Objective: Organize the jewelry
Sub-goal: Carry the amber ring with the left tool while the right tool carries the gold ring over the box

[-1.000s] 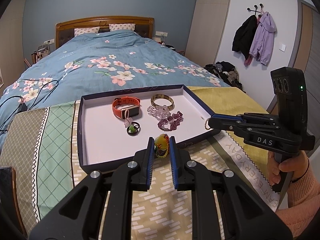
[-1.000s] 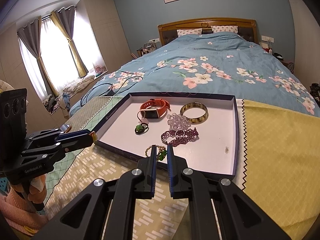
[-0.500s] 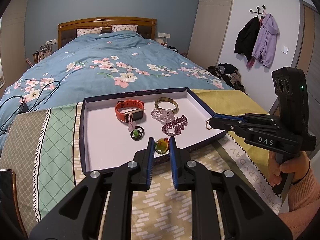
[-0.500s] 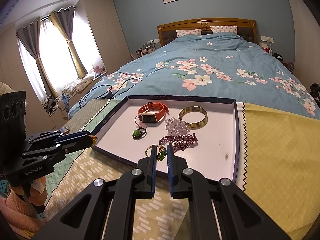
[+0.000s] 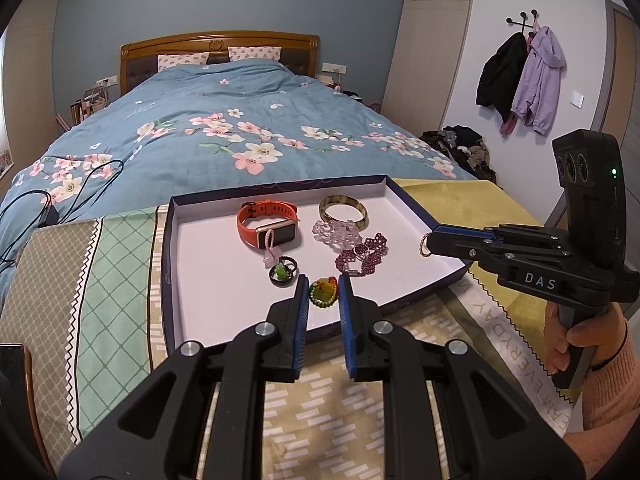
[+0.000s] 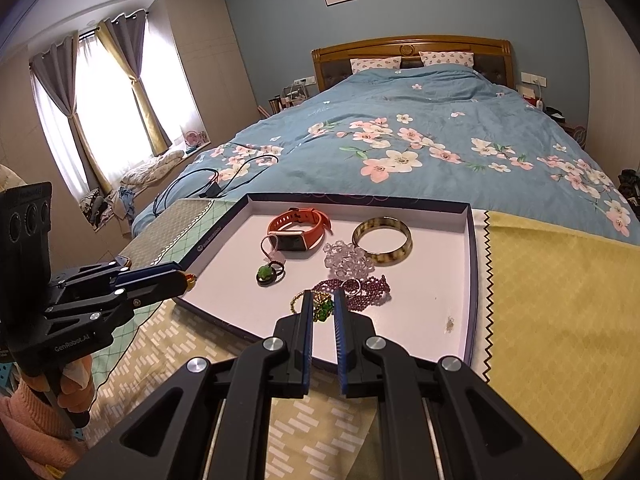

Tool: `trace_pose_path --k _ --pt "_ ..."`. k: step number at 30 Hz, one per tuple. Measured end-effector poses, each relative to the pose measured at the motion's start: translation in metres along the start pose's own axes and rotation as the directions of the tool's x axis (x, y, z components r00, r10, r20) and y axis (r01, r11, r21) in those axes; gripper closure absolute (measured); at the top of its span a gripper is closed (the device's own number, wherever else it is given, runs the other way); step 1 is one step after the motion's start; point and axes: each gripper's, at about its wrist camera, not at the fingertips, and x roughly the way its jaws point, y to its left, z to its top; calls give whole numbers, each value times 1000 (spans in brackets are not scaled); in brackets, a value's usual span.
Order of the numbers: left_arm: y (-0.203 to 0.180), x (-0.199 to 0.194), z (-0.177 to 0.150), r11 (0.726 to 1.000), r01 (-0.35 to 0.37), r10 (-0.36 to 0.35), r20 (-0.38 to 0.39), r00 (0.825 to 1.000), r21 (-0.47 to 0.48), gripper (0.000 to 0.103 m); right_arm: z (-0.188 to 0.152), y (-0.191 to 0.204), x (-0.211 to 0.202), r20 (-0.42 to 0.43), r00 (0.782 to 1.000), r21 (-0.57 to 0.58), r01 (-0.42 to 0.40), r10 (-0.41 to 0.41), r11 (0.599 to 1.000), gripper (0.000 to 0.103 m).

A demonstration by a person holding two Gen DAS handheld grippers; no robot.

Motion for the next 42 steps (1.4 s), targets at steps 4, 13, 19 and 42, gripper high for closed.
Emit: trace_pose_path --k 4,13,19,42 --pt "2 7 2 1000 -6 6 -6 1000 -3 88 2 -1 3 -3 1000 -1 0 0 1000 94" --pt "5 17 6 1000 -16 16 -13 1000 0 88 5 -2 9 -8 1000 -6 6 -6 1000 94" --pt "7 22 8 1000 -23 23 -17 1000 -4 88 8 -4 18 -24 1000 -4 13 -13 1000 94" --pt "15 42 12 999 -43 43 -39 998 -13 88 11 -11 37 -53 998 4 28 -27 1000 94"
